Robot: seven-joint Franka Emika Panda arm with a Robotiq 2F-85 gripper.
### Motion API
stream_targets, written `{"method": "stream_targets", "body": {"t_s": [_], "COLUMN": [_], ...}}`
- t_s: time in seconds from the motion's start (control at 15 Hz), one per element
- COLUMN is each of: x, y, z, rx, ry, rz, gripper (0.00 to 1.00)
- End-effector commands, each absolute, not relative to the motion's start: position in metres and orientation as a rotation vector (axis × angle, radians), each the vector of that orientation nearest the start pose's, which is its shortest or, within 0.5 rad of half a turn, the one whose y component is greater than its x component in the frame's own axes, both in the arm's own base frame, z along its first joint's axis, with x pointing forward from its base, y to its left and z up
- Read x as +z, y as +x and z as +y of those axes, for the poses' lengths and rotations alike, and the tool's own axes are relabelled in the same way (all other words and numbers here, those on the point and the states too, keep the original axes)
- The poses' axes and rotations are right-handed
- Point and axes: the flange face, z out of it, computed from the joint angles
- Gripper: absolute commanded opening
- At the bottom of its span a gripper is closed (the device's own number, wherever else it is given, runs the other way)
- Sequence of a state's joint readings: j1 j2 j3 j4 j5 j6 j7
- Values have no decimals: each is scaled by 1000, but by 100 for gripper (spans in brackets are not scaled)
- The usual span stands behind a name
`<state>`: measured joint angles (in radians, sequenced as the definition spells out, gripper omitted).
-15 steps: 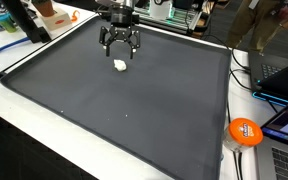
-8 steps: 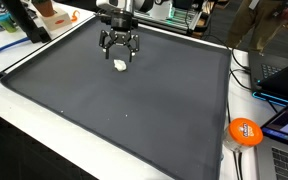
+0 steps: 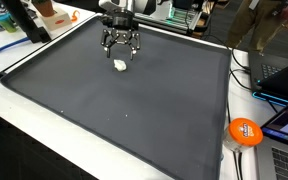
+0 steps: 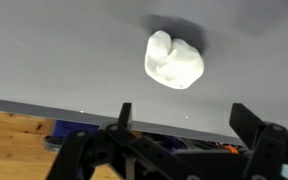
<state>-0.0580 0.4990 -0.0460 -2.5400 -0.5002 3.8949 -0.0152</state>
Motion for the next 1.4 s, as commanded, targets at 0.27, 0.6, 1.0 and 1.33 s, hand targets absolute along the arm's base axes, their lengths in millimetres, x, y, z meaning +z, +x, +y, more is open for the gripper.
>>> {"method": "stream_targets", "body": {"t_s": [0.27,0.6,1.0,1.33], "x": [176,181,262,290], "y": [455,454,459,448], "z": [11,14,49,84], "rx": [-1299,-1284,-1179,-879], "ry": [-2652,-2661,-2775,-2955], "rz": [-600,-555,-519,-507], "gripper": [100,100,100,100]}}
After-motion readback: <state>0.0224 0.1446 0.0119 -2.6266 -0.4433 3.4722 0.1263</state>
